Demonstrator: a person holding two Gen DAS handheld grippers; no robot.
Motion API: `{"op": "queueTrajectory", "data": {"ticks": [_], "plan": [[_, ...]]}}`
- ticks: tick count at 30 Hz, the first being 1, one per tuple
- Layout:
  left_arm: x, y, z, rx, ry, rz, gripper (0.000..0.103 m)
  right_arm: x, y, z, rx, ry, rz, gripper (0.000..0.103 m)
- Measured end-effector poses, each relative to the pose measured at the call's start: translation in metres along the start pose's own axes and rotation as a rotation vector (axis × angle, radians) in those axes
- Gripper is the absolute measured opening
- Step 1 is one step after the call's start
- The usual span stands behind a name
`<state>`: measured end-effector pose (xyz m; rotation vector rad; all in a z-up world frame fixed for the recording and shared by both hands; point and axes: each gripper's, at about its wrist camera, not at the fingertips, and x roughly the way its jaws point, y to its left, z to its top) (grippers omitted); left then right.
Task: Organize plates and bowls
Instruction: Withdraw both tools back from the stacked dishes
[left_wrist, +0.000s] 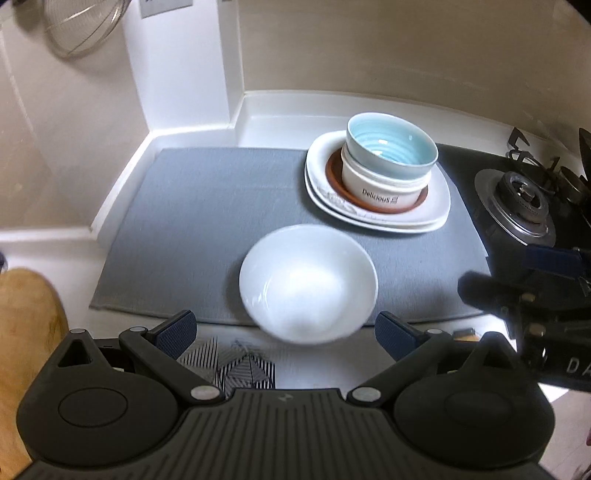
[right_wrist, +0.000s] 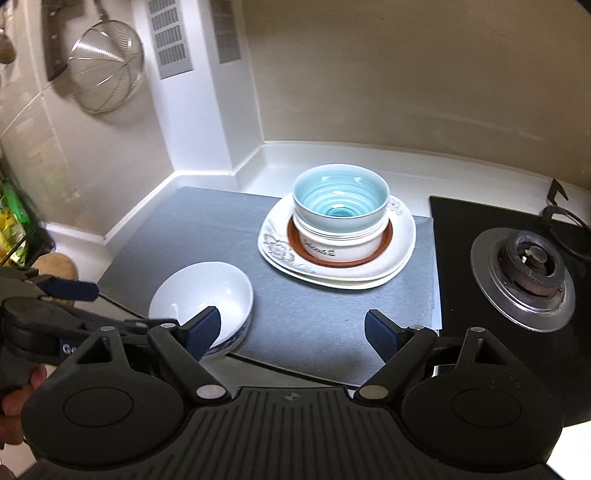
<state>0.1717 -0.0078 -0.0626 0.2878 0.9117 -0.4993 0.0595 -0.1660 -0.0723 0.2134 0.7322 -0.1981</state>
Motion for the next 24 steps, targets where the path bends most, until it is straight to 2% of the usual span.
{"op": "queueTrajectory", "data": {"ticks": [10,24], "plan": [[-0.020,0.009,-0.017,-0.026,-0.024,0.028,0.103,-0.012,0.012,-0.011,-0.023,0.004,0.013,0.087],[-0.023,0.016,-0.020,-0.033,-0.017,0.036,0.103,-0.016,0.016,-0.018,-0.034,0.012,0.033,0.087]]}}
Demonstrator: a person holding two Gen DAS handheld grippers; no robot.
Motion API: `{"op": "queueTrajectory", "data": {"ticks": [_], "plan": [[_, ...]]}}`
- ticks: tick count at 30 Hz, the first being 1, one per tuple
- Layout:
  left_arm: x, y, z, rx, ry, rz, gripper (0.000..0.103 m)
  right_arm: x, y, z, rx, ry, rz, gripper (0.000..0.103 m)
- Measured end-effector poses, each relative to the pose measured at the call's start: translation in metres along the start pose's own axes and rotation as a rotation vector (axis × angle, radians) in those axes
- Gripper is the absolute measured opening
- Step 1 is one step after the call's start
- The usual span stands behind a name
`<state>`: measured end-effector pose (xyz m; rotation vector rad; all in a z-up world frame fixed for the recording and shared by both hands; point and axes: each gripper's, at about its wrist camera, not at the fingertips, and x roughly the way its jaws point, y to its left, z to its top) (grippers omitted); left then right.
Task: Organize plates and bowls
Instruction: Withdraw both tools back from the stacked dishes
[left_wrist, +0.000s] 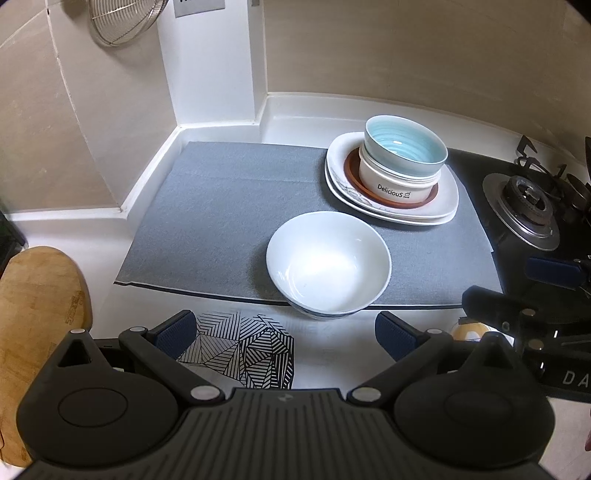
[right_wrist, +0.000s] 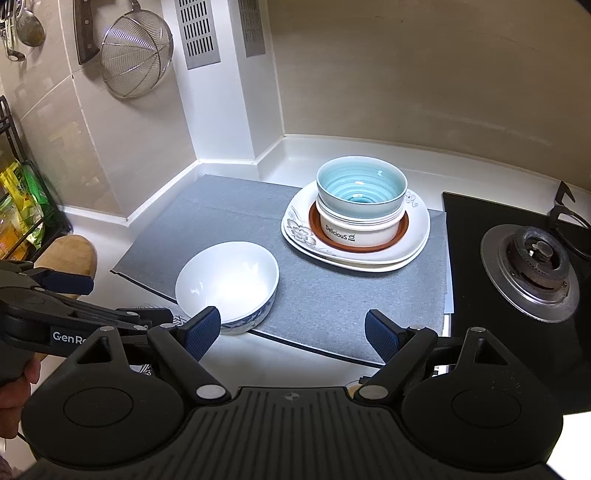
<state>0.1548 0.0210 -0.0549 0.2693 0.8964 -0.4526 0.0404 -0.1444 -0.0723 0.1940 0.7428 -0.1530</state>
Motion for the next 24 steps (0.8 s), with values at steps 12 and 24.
{"op": "queueTrajectory", "data": {"ticks": [12,24], "plan": [[0.006,0.004,0.000,-0.022,0.014,0.016,0.103,0.010,-0.001,0.001,-0.008,0.023,0.019,0.087],[0.024,0.018,0.007,-0.047,0.044,0.027,0.103,0.027,-0.003,0.004,0.005,0.046,0.022,0.087]]}}
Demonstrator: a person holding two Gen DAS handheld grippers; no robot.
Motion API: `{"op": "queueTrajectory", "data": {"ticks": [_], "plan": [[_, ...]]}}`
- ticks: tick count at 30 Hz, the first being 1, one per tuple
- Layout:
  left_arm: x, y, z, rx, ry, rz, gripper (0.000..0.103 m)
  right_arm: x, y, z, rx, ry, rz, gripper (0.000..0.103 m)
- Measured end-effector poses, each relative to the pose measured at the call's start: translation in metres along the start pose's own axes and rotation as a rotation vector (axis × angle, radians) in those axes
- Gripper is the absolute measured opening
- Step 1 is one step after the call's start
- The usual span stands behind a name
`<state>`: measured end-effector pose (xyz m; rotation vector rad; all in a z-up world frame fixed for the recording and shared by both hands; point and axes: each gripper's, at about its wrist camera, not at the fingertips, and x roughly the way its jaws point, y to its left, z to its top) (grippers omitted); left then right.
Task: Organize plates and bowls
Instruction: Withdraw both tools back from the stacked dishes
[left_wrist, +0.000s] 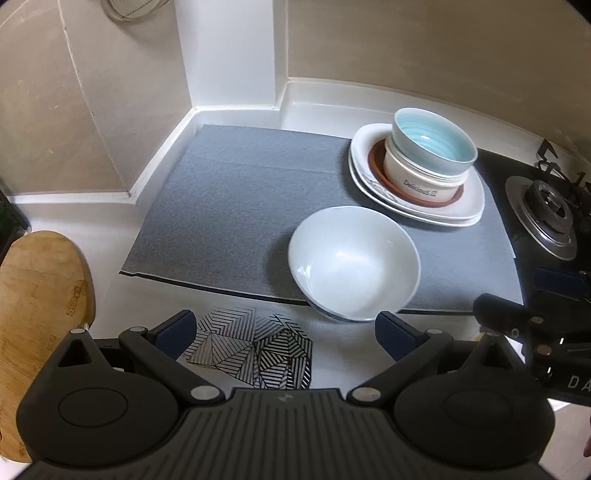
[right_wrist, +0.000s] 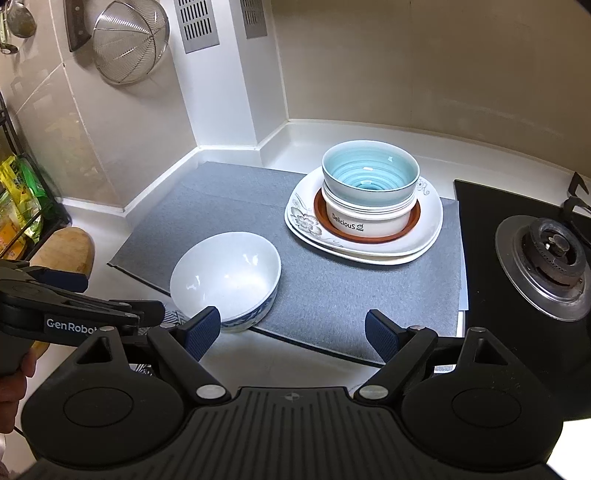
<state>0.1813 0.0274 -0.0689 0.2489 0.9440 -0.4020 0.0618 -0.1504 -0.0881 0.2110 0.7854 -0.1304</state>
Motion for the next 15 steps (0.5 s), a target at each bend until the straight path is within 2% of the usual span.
{"op": "queueTrajectory", "data": {"ticks": [8,15], "plan": [[0.019,0.015,0.016,-0.054,0.037,0.009,0.103,0.021,-0.003,0.009,0.025,0.012,0.008,0.087],[0.043,0.019,0.031,-0.059,0.065,0.015,0.103,0.046,-0.004,0.021,0.022,0.022,0.020,0.087]]}}
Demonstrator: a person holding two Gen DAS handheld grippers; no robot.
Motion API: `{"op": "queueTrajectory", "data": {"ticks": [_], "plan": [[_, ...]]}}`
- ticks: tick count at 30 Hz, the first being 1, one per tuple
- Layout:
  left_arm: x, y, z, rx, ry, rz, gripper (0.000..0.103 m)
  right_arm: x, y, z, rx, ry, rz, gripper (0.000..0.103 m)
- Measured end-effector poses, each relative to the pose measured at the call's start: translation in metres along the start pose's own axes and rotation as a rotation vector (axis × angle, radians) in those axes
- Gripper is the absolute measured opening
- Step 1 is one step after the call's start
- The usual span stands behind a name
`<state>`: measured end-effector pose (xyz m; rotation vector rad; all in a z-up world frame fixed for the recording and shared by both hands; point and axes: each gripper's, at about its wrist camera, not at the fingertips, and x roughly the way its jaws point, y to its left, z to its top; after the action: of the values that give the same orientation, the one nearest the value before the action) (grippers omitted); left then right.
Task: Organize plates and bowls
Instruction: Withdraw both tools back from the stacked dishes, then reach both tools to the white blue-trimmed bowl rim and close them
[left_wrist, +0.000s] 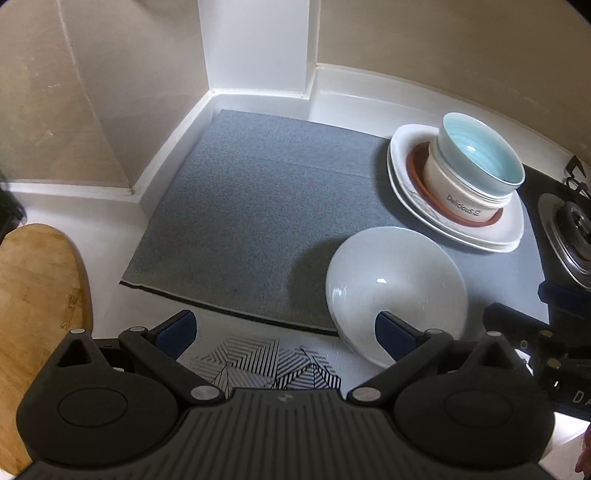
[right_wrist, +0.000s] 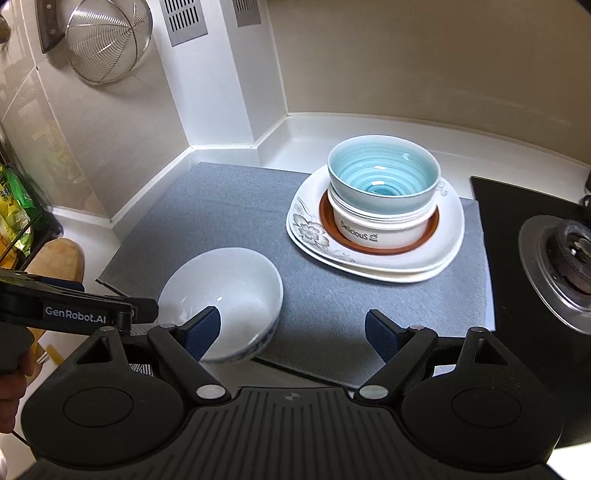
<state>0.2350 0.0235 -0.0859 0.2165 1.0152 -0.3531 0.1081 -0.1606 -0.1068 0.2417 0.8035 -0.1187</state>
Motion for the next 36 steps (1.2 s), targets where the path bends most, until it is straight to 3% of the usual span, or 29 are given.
{"op": "queueTrajectory", "data": {"ticks": [22,36], "plan": [[0.070,-0.007,0.020,0.011,0.119,0.019,0.103,0.076,-0.003,0.008,-0.029,0.127,-0.001,0.087],[0.085,-0.010,0.020,0.028,0.159,0.017,0.103,0.090,-0.005,0.008,-0.033,0.153,-0.014,0.087]]}}
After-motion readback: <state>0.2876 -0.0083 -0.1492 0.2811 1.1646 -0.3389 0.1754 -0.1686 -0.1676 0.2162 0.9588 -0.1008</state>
